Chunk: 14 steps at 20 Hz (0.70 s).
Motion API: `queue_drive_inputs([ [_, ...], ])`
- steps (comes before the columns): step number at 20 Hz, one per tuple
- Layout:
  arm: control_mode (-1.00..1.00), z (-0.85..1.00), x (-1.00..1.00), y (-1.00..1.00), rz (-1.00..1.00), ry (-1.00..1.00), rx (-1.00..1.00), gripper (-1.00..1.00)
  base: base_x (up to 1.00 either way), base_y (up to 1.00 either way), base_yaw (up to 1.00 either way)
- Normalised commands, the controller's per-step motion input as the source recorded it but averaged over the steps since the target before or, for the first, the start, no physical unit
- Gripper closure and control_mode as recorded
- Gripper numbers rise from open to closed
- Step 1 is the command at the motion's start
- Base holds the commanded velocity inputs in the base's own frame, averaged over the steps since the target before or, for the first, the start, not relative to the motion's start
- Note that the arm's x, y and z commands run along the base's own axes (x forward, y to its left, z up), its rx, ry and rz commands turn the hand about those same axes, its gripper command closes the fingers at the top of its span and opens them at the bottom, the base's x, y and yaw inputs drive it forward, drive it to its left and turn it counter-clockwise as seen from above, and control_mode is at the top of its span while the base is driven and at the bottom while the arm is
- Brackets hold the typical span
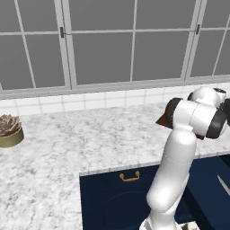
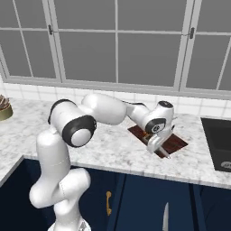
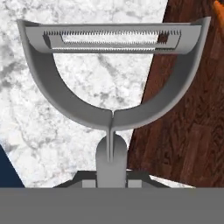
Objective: Place the appropriate cutting tool for cutting the carrot skin on the cutting board.
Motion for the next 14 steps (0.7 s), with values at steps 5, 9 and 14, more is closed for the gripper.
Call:
queue_drive_inputs([
  [5,-1.0,-0.29,1.0,-0.1,0.05,0.03,0.04,1.0,0.0,0.0,0.0],
  [9,-1.0,0.16,0.75,-0.55,0.05,0.04,0.09,1.0,0.0,0.0,0.0],
  [14,-1.0,0.81,0.39,-0.54,0.05,0.15,0.09,1.0,0.0,0.0,0.0],
])
